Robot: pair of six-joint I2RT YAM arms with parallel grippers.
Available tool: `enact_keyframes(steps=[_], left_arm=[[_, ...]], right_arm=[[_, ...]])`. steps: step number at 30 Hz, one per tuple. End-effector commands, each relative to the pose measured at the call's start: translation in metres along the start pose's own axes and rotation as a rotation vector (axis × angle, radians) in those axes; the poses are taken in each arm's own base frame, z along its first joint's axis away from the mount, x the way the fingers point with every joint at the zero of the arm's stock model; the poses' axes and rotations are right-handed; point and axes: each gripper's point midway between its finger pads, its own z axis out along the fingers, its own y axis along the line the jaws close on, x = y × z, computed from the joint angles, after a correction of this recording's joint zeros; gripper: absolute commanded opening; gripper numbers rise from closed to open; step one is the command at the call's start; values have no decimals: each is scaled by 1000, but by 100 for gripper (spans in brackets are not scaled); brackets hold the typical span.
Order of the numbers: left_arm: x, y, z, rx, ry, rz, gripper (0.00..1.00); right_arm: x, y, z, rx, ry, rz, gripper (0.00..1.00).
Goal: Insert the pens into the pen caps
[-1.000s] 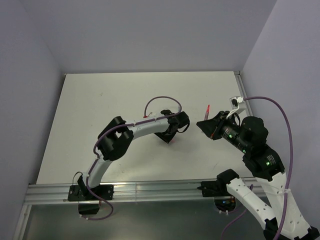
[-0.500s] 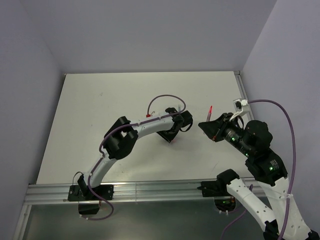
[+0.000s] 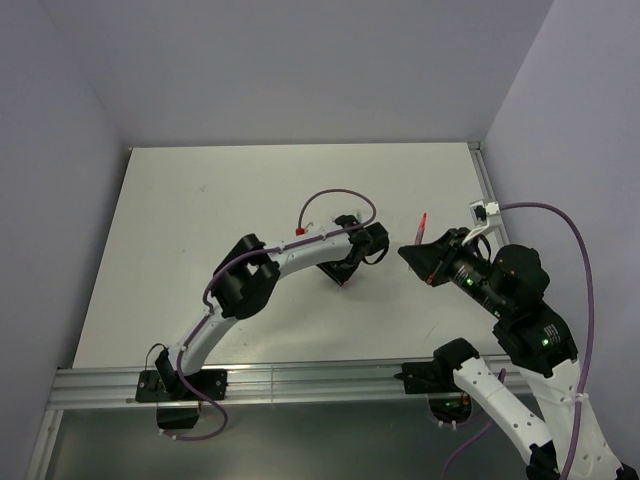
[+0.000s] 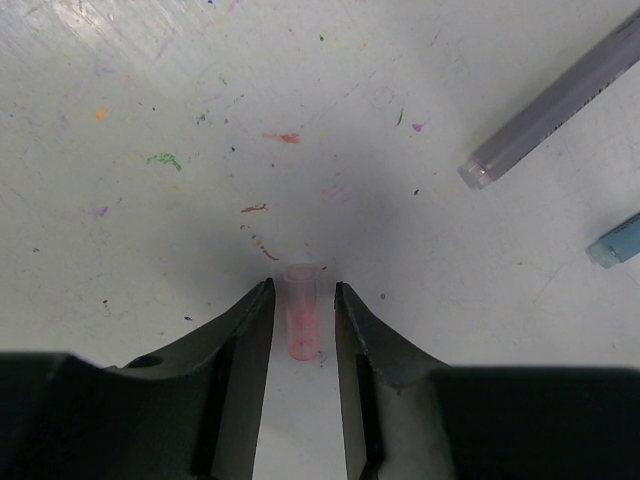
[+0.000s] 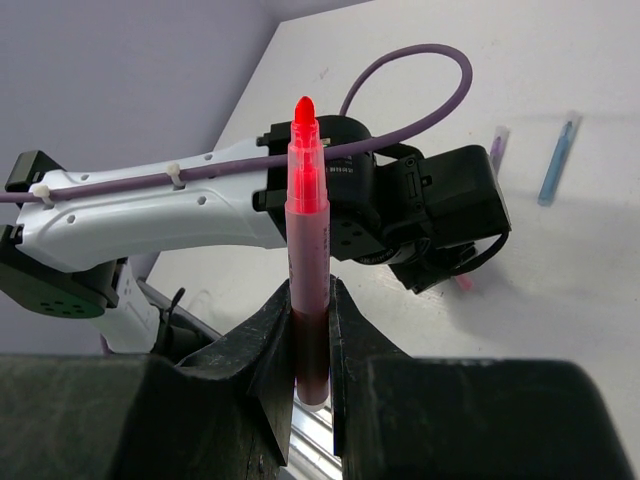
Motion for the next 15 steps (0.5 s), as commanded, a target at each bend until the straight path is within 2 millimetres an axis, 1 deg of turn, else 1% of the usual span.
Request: enact_keyframes(steps=[1,7,10,12,13,14,15], left_arm=[[37,34,42,-125,36,70,37],[40,37,48,-131,45,78,36],[39,39,49,-133,38,81,33],[40,40,51,-132,44,82,25],[39,40,53,-132,51,82,19],[38,40,52,-127,59,86,3],[36,40,57,-121,68,83,0]], right_arm=[[0,2,-3,-12,-9,-6,0],[0,2,-5,-11,-11,-5,0],[1,1,-4,-11,-8,-5,0],[1,1,-4,-10,-6,-5,0],[2,1,-4,-10,-4,-3,0],[2,1,-4,-10,-3,-4,0],[2,1,-4,-10,-4,-5,0]])
